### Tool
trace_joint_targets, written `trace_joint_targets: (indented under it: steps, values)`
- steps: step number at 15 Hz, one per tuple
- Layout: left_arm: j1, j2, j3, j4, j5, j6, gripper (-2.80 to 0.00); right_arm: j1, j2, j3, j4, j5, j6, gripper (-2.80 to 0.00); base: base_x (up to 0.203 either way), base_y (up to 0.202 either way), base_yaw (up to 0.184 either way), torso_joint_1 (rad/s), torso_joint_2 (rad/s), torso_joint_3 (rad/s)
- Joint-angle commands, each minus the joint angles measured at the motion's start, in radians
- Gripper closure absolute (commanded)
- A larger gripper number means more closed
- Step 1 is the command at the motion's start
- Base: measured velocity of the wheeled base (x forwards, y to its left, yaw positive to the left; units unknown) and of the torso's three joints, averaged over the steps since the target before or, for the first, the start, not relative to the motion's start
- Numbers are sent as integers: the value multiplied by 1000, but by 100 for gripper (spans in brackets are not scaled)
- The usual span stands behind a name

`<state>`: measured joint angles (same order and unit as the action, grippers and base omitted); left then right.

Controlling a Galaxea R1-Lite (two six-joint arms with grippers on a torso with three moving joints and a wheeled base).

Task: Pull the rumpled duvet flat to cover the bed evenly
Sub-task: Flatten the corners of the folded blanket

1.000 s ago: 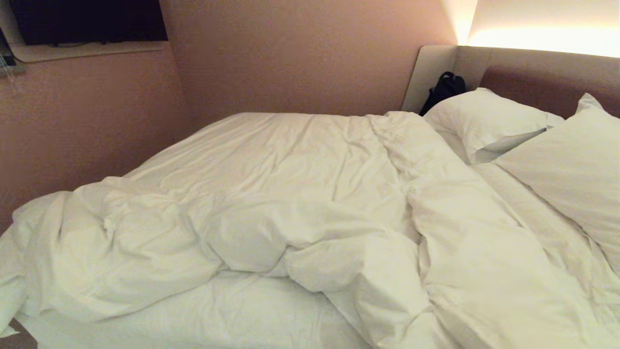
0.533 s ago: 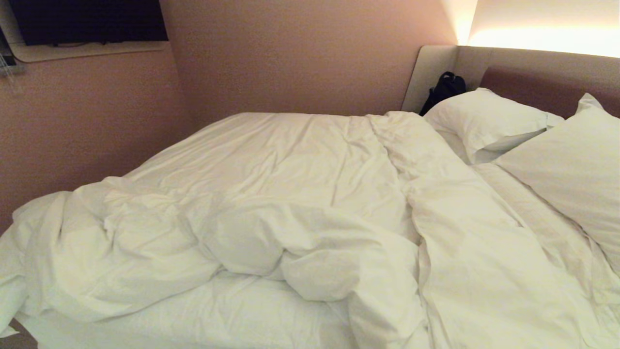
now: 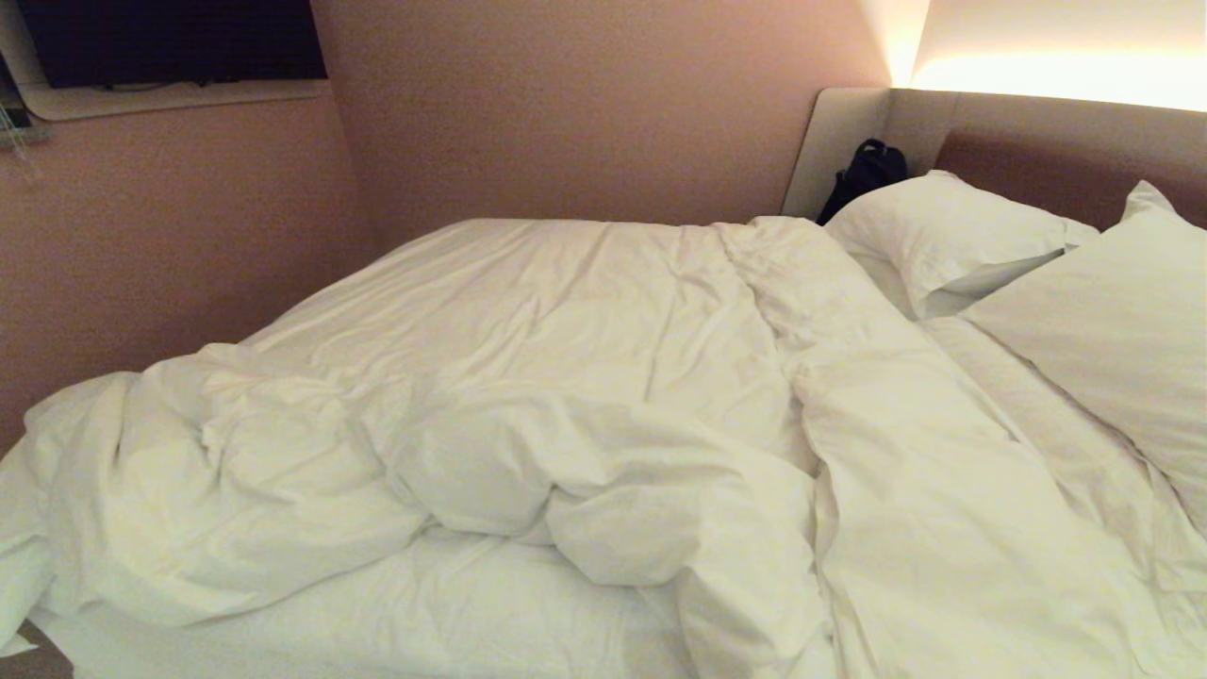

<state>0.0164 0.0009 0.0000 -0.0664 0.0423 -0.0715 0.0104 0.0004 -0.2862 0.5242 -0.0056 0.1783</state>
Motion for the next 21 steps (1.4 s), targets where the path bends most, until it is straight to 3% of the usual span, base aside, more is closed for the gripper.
trace_joint_targets:
  steps: [1, 6, 14, 21]
  values:
    - [0, 1, 0, -1, 1, -1, 0, 0, 0, 29, -47, 5, 0, 0, 0, 0, 0, 0, 0, 0]
    - [0, 1, 0, 0, 1, -1, 0, 1, 123, -23, -54, 36, -3, 0, 0, 0, 0, 0, 0, 0]
    - [0, 1, 0, -1, 1, -1, 0, 0, 833, -193, -221, 28, 9, 0, 0, 0, 0, 0, 0, 0]
    - [0, 1, 0, -1, 1, -1, 0, 2, 1276, -153, -316, 31, 81, 0, 0, 0, 0, 0, 0, 0]
